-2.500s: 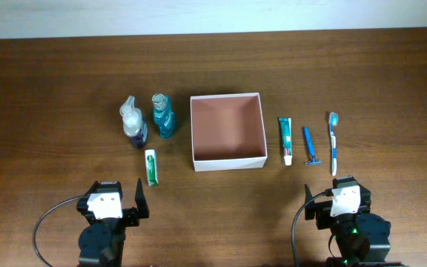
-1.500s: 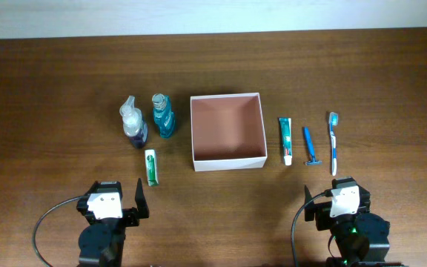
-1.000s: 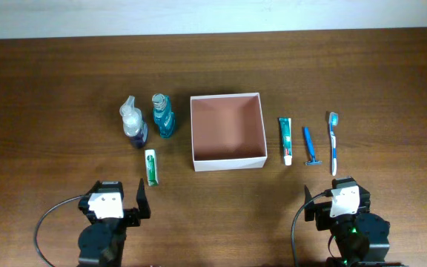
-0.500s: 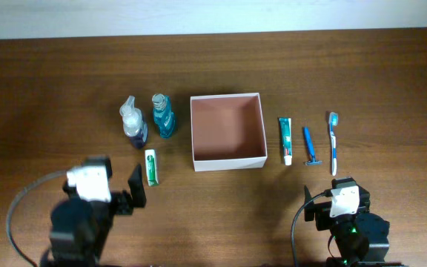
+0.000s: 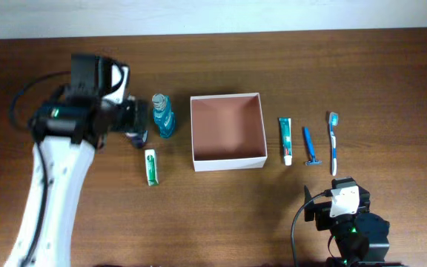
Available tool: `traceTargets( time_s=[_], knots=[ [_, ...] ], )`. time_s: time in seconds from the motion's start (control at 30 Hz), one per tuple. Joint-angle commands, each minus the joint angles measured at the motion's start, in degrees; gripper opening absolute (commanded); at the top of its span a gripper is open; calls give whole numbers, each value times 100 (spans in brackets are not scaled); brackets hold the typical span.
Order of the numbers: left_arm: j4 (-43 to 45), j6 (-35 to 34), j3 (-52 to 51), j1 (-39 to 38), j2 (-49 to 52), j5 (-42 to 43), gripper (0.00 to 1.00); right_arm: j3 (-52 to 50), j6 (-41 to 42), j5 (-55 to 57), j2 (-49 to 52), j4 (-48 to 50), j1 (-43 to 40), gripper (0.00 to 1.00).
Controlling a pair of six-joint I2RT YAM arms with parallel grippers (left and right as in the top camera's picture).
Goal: Pack container
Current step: 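Reach the left gripper to the white foam-soap bottle and grasp it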
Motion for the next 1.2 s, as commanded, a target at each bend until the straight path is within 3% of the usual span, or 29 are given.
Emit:
traceTargets(
  time_s=[0.0, 0.17, 0.7, 0.9, 1.03, 1.17],
  knots=[
    [118, 238, 210, 35, 520, 240, 100, -24, -20, -11, -33, 17, 24, 99],
    [605, 258, 210, 203, 1029, 120, 99, -24, -20, -11, -33, 17, 24, 99],
    [627, 264, 205, 468, 1996, 140, 95, -24, -20, -11, -33, 17, 24, 99],
    [710, 262, 205, 468, 2417, 140, 73, -24, -20, -11, -33, 17, 24, 98],
    [778, 262, 205, 468, 2566, 140, 68, -24, -20, -11, -33, 17, 24, 99],
    [767, 262, 205, 470, 2573, 138, 52, -24, -20, -11, -33, 17, 24, 99]
  ],
)
